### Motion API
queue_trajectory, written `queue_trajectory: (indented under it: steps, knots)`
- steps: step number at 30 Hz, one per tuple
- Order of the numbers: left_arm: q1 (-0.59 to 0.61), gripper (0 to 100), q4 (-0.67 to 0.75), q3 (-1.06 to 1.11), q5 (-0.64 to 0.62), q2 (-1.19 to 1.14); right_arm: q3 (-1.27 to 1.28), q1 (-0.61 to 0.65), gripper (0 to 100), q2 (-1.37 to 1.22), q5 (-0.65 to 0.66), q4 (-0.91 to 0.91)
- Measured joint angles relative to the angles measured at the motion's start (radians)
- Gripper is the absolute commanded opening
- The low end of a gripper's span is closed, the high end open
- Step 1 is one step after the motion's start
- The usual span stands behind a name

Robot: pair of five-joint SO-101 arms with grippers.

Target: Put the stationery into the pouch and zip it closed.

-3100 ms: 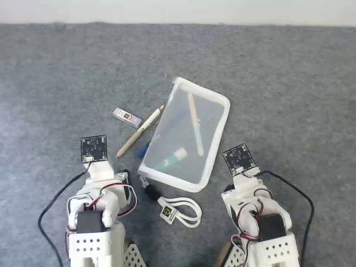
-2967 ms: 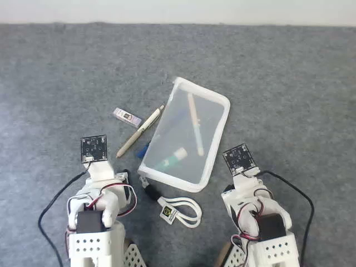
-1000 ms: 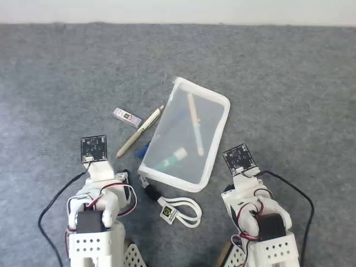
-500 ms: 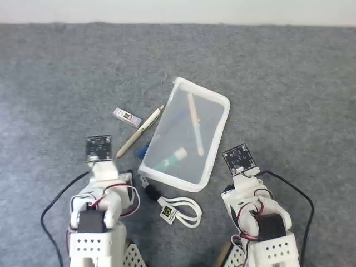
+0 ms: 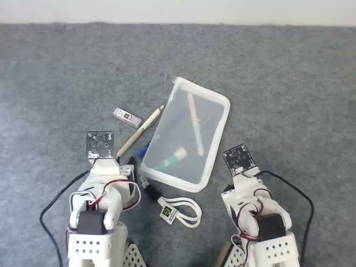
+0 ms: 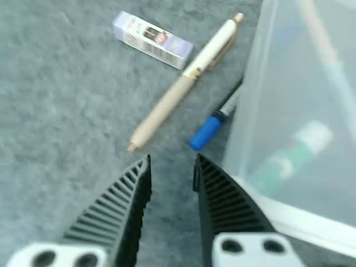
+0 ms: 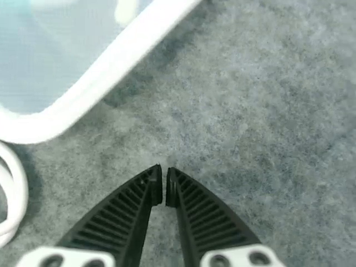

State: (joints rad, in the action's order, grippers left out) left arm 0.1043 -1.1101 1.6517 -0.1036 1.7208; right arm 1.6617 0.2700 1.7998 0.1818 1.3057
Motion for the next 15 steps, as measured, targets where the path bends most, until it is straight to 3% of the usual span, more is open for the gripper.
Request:
queue_trajectory:
  steps: [4, 6, 15]
  knots:
    - [0.157, 12, 0.002, -0.046, 0.147, 0.003, -0.003, 0.002, 2.0, 0.000, 0.000, 0.000]
    - [0.215, 12, 0.003, -0.057, 0.157, 0.003, -0.031, -0.002, 2.0, 0.005, 0.000, 0.000]
    - [0.249, 1, 0.003, -0.057, 0.155, 0.003, -0.170, 0.002, 1.7, 0.009, 0.005, 0.000]
